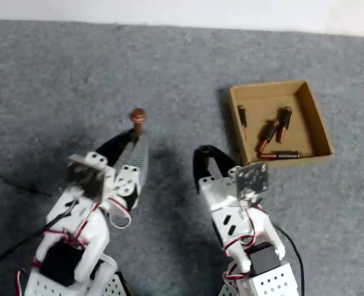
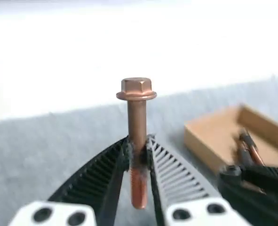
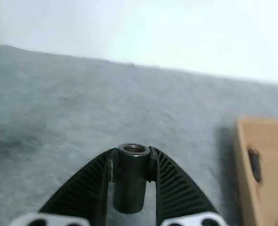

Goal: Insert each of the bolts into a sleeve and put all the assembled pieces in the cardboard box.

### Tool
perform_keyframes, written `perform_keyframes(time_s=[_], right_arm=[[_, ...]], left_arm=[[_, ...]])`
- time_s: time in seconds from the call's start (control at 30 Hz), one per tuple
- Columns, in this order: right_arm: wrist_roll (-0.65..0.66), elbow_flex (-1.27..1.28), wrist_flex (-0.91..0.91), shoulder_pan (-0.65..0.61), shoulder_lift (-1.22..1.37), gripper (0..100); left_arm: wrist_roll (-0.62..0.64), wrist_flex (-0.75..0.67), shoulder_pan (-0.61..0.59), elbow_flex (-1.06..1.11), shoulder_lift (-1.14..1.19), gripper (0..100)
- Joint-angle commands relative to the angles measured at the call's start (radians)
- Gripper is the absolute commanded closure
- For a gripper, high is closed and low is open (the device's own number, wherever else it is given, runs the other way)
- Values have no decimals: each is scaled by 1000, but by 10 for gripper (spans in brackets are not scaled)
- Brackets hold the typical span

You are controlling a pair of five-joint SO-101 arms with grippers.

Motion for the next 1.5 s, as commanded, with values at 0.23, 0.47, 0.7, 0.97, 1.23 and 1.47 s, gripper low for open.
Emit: perform_keyframes(time_s=[0.23,0.47,0.7,0.97,1.23,1.47], right_arm=[[98,15,-151,-174,-13,994],[109,111,-157,-180,-15,994],[173,111,-156,-162,-15,994],[170,107,-156,-117,-15,994],[169,111,-156,-102,-15,994],[170,111,-156,-125,-15,994]], left_arm=[[-11,-434,140,249,-35,995],[-5,-572,236,321,-35,995],[-3,-585,283,314,-35,995],[-3,-586,340,367,-35,995],[-5,-655,272,386,-35,995],[-3,-793,278,394,-33,995]])
